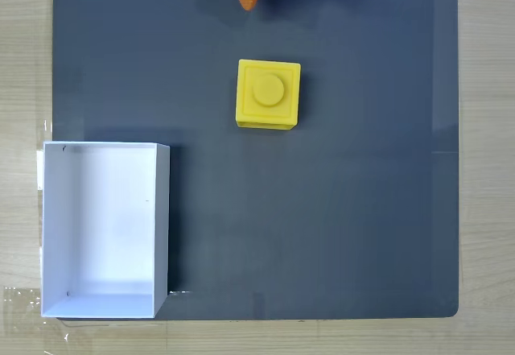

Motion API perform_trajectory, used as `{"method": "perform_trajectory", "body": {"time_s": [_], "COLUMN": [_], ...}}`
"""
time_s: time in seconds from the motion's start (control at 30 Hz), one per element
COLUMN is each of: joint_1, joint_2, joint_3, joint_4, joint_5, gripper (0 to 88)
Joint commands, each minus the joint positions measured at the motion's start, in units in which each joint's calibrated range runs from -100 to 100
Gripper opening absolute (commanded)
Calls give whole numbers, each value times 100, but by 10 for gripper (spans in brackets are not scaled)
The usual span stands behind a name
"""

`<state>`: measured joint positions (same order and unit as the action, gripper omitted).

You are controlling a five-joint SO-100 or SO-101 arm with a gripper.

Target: Grasp a yellow block and put it in the box

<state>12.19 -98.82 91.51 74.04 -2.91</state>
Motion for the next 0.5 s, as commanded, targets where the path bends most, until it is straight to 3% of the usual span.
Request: {"method": "perform_trajectory", "body": {"time_s": [0.0, 0.47], "joint_1": [27, -15], "joint_2": [-8, -8], "joint_3": [17, 17], "joint_4": [-13, -13], "joint_5": [12, 12], "gripper": [14, 14]}}
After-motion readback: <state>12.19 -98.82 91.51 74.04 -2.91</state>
